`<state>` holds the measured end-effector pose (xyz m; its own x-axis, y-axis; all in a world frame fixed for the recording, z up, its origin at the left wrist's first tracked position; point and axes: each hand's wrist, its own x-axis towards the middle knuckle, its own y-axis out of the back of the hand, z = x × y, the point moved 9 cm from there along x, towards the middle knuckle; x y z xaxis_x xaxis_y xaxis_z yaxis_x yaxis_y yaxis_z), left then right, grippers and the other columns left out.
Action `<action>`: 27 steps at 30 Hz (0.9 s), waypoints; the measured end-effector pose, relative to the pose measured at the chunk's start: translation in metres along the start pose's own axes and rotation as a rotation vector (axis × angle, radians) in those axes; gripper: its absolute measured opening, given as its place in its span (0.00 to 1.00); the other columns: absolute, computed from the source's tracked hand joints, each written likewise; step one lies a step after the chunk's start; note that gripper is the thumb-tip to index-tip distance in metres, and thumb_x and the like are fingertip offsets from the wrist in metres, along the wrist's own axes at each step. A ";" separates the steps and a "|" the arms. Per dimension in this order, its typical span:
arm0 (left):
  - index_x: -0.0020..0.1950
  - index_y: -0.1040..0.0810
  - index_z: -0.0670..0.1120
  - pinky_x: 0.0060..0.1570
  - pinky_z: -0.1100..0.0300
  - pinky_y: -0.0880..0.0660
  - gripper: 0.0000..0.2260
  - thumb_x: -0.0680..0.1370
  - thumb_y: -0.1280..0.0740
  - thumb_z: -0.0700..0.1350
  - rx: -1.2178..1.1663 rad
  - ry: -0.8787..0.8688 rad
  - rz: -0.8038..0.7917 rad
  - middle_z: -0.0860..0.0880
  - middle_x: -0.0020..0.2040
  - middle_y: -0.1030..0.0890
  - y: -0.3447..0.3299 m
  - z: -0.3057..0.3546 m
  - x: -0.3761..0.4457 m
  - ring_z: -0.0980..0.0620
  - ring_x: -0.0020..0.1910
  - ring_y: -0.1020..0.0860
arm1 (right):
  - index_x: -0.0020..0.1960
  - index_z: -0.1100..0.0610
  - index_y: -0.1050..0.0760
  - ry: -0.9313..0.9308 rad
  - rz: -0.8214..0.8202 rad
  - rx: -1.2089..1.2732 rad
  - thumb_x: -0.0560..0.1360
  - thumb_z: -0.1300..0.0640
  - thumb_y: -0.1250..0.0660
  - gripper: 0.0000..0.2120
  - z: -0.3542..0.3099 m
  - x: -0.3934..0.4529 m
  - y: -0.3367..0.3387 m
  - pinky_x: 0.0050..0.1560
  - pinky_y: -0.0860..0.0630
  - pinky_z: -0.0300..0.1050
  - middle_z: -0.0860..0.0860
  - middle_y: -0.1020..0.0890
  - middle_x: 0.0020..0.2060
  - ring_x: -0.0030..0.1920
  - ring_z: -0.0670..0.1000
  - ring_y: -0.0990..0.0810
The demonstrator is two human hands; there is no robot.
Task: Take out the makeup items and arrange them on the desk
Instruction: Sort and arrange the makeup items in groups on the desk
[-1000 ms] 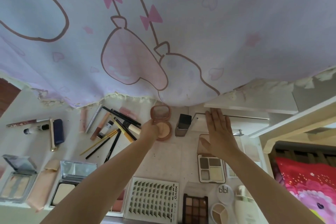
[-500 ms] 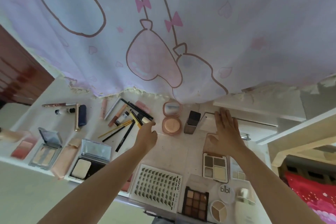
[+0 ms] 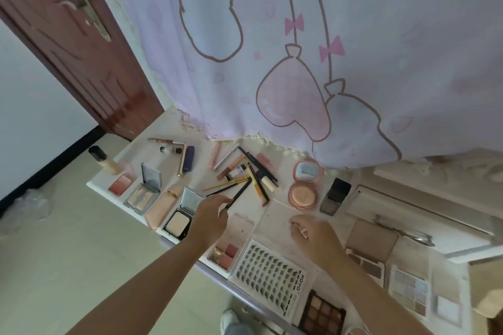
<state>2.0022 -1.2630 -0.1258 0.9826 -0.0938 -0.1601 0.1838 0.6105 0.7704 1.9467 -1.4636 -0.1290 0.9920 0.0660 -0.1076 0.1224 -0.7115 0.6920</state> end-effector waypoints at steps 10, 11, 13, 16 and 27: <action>0.61 0.26 0.42 0.53 0.74 0.41 0.13 0.77 0.39 0.38 0.024 -0.090 -0.088 0.46 0.61 0.25 0.037 -0.029 0.049 0.52 0.61 0.29 | 0.59 0.60 0.28 -0.220 0.040 -0.298 0.77 0.58 0.42 0.13 0.007 0.107 -0.046 0.53 0.28 0.45 0.56 0.24 0.55 0.54 0.55 0.25; 0.61 0.26 0.42 0.53 0.74 0.41 0.13 0.78 0.40 0.39 0.033 -0.118 -0.110 0.46 0.61 0.25 0.041 -0.031 0.059 0.51 0.61 0.29 | 0.56 0.60 0.27 -0.237 0.044 -0.325 0.76 0.59 0.42 0.11 0.007 0.117 -0.051 0.52 0.28 0.46 0.56 0.23 0.54 0.53 0.55 0.25; 0.62 0.26 0.44 0.55 0.72 0.41 0.13 0.78 0.40 0.40 0.048 -0.159 -0.156 0.48 0.62 0.26 0.047 -0.037 0.080 0.53 0.62 0.29 | 0.50 0.58 0.26 -0.272 0.027 -0.414 0.75 0.60 0.42 0.08 0.009 0.132 -0.060 0.49 0.27 0.46 0.54 0.22 0.51 0.51 0.54 0.24; 0.62 0.26 0.46 0.53 0.72 0.40 0.13 0.78 0.41 0.41 0.038 -0.204 -0.220 0.49 0.63 0.27 0.055 -0.052 0.108 0.54 0.61 0.29 | 0.44 0.55 0.26 -0.331 0.066 -0.469 0.74 0.61 0.42 0.06 0.014 0.150 -0.064 0.40 0.27 0.39 0.51 0.20 0.44 0.43 0.51 0.22; 0.62 0.28 0.42 0.54 0.71 0.35 0.16 0.76 0.43 0.33 -0.043 -0.329 -0.561 0.45 0.61 0.25 0.047 -0.052 0.162 0.50 0.61 0.28 | 0.60 0.57 0.35 -0.564 0.268 0.012 0.68 0.64 0.33 0.22 -0.017 0.148 -0.040 0.33 0.29 0.39 0.49 0.28 0.34 0.35 0.51 0.26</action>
<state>2.1688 -1.2087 -0.1482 0.6953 -0.6395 -0.3281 0.6769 0.4291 0.5981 2.0887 -1.4133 -0.1602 0.8187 -0.4931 -0.2941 -0.1319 -0.6600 0.7396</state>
